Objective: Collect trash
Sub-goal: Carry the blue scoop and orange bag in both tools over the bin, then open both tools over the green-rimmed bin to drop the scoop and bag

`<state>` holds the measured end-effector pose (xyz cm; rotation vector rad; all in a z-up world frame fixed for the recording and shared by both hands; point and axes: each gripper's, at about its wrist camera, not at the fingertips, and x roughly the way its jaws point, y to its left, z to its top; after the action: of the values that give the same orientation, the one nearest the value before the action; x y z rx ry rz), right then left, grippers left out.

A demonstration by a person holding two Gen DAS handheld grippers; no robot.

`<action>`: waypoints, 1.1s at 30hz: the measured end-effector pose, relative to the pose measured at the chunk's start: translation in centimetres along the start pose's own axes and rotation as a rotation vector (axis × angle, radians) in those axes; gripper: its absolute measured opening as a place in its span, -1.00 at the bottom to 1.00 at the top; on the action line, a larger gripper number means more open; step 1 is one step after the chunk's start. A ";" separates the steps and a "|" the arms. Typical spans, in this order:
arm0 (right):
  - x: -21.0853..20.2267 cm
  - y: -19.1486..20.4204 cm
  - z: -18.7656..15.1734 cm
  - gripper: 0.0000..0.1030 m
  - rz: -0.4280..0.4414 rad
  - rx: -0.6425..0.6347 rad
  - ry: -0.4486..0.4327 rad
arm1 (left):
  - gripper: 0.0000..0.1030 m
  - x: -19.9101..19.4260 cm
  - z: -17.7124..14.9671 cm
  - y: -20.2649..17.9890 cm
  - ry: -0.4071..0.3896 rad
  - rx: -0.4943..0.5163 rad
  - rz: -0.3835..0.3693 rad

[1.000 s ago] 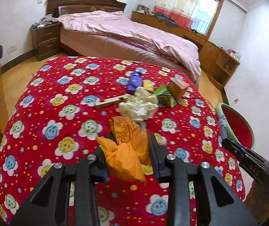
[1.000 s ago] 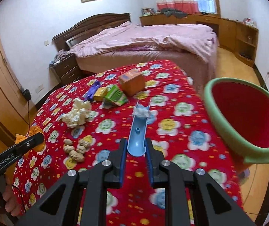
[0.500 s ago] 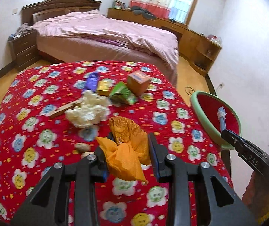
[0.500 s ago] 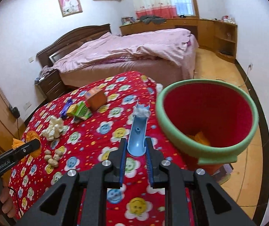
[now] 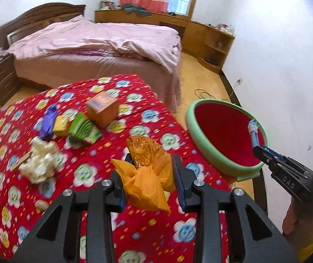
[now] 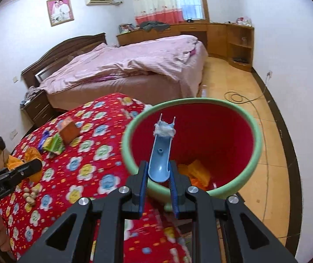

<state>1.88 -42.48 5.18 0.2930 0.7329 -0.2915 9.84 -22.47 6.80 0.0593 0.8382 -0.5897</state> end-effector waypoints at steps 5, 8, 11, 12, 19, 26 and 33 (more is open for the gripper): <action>1.3 -2.4 0.5 -0.60 -0.028 0.020 0.018 | -0.32 1.9 1.6 -2.4 0.009 0.046 -0.027; 2.1 -3.5 0.8 -0.60 -0.037 0.032 0.027 | -0.32 2.8 2.2 -3.7 0.011 0.066 -0.044; 3.0 -4.5 1.0 -0.60 -0.043 0.044 0.039 | -0.32 3.8 2.8 -5.1 0.018 0.086 -0.060; 3.3 -4.7 1.1 -0.60 -0.044 0.046 0.043 | -0.32 4.1 3.0 -5.6 0.020 0.091 -0.064; 4.6 -6.2 1.5 -0.59 -0.035 0.048 0.058 | -0.32 6.4 3.9 -7.6 0.037 0.113 -0.082; 4.6 -7.6 1.6 -0.44 -0.009 0.068 0.053 | -0.32 8.3 4.2 -9.6 0.049 0.148 -0.097; 3.6 -8.5 1.7 -0.27 0.008 0.090 0.034 | -0.31 10.0 4.3 -11.4 0.071 0.163 -0.128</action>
<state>2.36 -51.50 2.56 0.3867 0.7530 -0.3132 12.09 -37.85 4.55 0.1771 0.8663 -0.7795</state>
